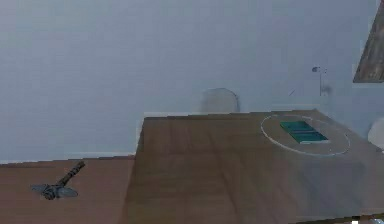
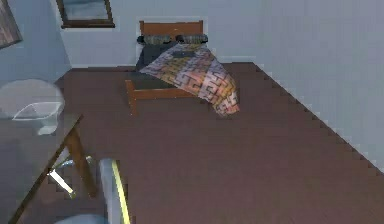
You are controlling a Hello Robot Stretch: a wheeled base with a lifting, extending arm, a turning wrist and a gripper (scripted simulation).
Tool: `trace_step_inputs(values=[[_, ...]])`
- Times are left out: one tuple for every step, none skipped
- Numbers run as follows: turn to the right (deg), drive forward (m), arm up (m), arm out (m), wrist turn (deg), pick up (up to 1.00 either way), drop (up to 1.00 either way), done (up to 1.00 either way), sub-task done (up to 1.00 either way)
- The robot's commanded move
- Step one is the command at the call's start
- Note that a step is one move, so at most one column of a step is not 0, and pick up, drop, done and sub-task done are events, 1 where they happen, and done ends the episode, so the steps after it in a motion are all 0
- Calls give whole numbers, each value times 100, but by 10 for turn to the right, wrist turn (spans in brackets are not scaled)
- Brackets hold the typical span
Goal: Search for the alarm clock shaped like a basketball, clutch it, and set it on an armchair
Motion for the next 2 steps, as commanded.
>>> trace_step_inputs(values=[[-450, 0, 0, 0, 0, 0, 0, 0, 0], [-150, 0, 0, 0, 0, 0, 0, 0, 0]])
